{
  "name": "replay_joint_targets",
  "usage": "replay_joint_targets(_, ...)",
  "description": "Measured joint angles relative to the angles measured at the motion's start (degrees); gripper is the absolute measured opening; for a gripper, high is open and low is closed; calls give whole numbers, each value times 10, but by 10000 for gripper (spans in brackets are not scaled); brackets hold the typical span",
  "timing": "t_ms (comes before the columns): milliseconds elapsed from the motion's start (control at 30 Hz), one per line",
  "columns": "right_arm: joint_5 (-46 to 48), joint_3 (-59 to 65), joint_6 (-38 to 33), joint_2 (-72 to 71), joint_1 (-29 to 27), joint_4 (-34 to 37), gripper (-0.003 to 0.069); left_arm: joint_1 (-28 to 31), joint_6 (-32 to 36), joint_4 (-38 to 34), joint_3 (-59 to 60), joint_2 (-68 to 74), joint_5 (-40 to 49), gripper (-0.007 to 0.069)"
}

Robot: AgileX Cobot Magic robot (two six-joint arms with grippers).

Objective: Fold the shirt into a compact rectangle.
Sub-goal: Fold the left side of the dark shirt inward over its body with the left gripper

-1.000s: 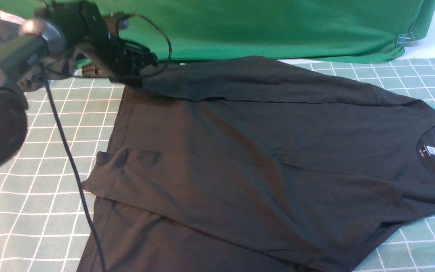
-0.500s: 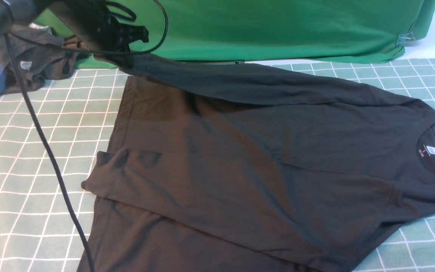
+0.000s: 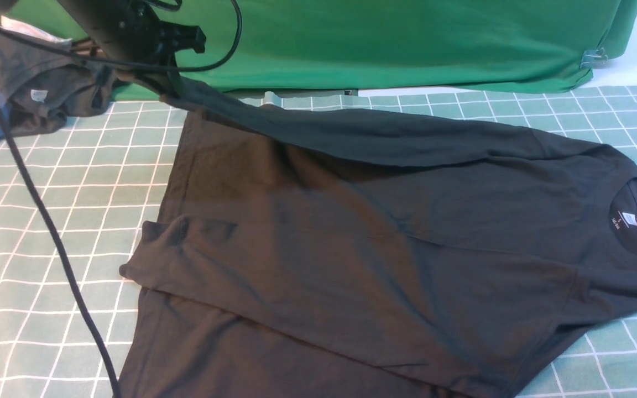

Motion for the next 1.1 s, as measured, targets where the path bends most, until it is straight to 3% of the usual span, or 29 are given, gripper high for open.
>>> replay_joint_targets(400, -8, 0, 11, 0, 0, 0, 129, 0, -3, 0, 182, -114, -9, 17)
replay_joint_targets(733, -9, 0, 11, 0, 0, 0, 144, -5, -19, -10, 448, -233, -121, 17)
replay_joint_targets(1100, -12, 0, 11, 0, 0, -1, 156, -5, -19, -26, 560, -259, -159, 17)
